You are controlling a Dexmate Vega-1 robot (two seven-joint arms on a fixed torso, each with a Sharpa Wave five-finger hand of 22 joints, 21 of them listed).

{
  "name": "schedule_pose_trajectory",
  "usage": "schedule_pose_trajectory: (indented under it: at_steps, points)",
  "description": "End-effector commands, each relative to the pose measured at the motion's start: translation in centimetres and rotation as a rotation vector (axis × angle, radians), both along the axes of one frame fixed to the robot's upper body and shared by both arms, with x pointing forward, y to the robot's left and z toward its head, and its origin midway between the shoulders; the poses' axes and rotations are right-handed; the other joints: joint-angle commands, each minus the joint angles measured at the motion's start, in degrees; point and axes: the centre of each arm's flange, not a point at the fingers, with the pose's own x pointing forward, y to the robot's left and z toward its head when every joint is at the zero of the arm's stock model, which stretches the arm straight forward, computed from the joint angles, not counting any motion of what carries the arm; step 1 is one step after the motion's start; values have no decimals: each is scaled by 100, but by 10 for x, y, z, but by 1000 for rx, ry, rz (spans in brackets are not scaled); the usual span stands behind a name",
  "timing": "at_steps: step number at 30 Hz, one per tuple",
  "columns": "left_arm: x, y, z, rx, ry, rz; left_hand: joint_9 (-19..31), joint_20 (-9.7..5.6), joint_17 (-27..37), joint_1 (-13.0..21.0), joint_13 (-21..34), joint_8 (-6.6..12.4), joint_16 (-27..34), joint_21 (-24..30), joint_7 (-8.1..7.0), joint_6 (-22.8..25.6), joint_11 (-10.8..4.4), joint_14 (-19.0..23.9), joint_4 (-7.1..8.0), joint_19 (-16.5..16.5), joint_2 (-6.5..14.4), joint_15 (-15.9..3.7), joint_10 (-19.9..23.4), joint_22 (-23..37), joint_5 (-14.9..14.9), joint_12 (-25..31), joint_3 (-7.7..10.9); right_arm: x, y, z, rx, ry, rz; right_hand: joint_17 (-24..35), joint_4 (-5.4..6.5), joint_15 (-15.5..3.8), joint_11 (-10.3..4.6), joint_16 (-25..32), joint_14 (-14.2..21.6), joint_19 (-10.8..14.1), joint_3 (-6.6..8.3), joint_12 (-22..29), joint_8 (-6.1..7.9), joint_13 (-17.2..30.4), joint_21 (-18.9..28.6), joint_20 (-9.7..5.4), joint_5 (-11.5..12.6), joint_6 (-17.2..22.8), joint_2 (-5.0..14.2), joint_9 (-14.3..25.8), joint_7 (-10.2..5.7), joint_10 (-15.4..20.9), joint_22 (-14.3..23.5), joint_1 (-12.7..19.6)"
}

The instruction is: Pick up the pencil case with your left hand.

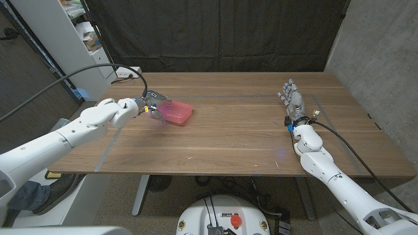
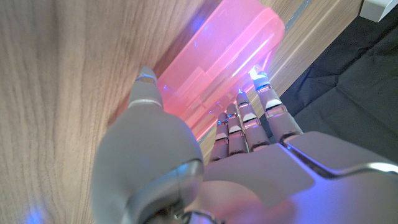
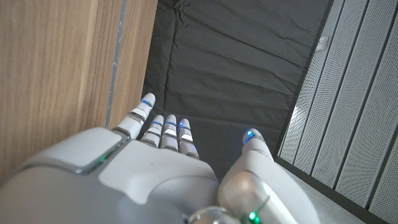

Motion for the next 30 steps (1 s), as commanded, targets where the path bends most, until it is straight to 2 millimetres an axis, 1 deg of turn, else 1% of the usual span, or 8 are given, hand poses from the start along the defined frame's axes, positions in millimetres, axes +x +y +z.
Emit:
schedule_pose_trajectory:
  at_steps: [1, 3, 6, 22, 30]
  points:
    - [-6, 1, 6, 1, -13, 13, 51, -210, 25, 547, -4, -34, -30, -34, -1421, 1477, -1311, 382, 61, 207, 630, -1021, 1342, 13, -43, -45, 113, -1, 2, 4, 1, -11, 4, 14, 1, 44, 10, 23, -4, -19, -26, 1, -13, 7, 4, 3, 22, 49, 18, 27, -10, 9, 12, -13]
    - [-8, 0, 7, 22, -14, 29, 51, -184, 26, 543, -3, -64, -56, -58, -1441, 1445, -1321, 357, 67, 167, 631, -1019, 1323, 13, -78, -71, 114, -1, 3, 4, 2, -13, 5, 13, 1, 40, 12, 24, -3, -19, -26, 0, -12, 7, 4, 4, 22, 49, 20, 27, -15, 6, 12, -12]
    - [-10, 1, 8, 5, -11, 28, 52, -171, 24, 542, -2, -103, -109, -94, -1456, 1405, -1308, 285, 67, 105, 618, -1021, 1287, 13, -125, -110, 112, -1, 3, 4, 2, -15, 5, 12, -1, 40, 23, 24, 0, -20, -25, 2, -13, 7, 4, 2, 24, 49, 23, 27, -13, 12, 12, -7]
    - [-24, 0, 17, -2, -61, 30, 53, -167, 25, 544, 1, -146, -147, -108, -1439, 1415, -1315, 298, 72, 130, 615, -1034, 1296, 13, -204, -155, 119, -7, 3, 5, -1, -25, 7, 12, -2, 37, 18, 28, 8, -20, -33, 1, -8, 7, 5, 0, 26, 61, 27, 27, 1, 11, 12, -9]
    - [-31, -1, 18, -12, -79, 23, 54, -163, 27, 552, 2, -153, -150, -114, -1423, 1466, -1336, 349, 74, 151, 624, -1025, 1327, 13, -247, -173, 129, -10, 3, 4, 1, -31, 9, 11, -3, 38, 21, 28, 11, -20, -36, 2, -7, 7, 5, -3, 27, 67, 28, 27, -1, 13, 12, -7]
